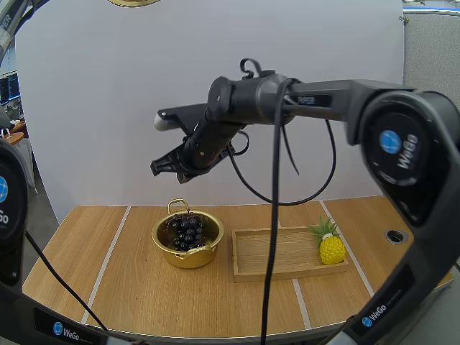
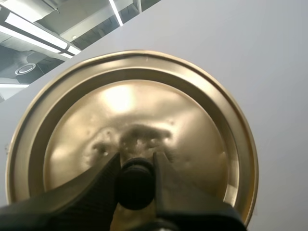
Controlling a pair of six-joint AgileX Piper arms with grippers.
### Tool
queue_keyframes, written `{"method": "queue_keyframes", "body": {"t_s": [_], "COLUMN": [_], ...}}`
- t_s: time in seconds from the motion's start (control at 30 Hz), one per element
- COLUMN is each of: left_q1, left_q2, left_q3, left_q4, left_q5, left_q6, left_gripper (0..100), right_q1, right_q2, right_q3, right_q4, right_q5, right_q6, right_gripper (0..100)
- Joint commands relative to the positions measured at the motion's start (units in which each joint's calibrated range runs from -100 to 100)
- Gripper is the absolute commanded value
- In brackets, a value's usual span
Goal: Open the pot, put the grape inside, and close it
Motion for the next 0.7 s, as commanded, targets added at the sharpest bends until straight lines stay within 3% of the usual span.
{"method": "queue_keyframes", "body": {"t_s": [0.0,0.23,0.67], "left_q1": [-0.13,-0.13,-0.13], "left_q2": [-0.4,-0.4,-0.4], "left_q3": [-0.4,-0.4,-0.4], "left_q4": [0.5,0.5,0.5], "left_q5": [-2.7,-2.7,-2.7], "left_q6": [-0.7,-0.7,-0.7], "left_gripper": [0,0,0], "right_q1": [0.0,0.0,0.0], "right_q2": [-19.8,-35.3,-60.3], "right_q3": [0.1,1.7,14.6], "right_q4": [-0.3,-2.4,-4.7], "right_q5": [9.0,14.7,24.5], "right_q6": [0.8,0.8,0.9], "right_gripper": [0,0,0]}}
